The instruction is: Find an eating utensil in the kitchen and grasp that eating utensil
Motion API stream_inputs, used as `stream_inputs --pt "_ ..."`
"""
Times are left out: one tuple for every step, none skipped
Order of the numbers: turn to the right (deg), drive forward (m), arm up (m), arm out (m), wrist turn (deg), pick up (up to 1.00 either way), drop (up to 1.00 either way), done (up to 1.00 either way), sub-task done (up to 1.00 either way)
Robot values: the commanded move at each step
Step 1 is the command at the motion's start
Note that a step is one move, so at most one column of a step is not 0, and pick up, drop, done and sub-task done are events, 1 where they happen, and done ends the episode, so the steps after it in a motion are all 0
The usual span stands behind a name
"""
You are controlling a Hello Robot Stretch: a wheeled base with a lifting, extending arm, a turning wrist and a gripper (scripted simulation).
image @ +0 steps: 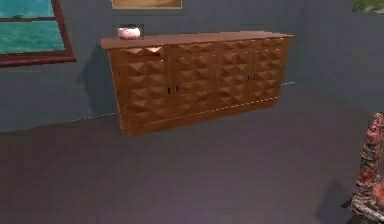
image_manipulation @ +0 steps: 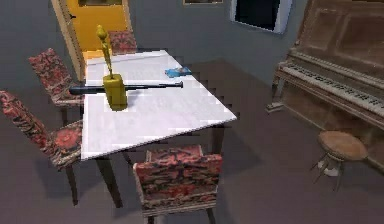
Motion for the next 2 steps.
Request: stream_inputs --pt "0.0 0.2 0.0 0.0 0.0 0.0 0.0 0.0 0.0" --pt "21.0 0.0 0.0 0.0 0.0 0.0 0.0 0.0 0.0"
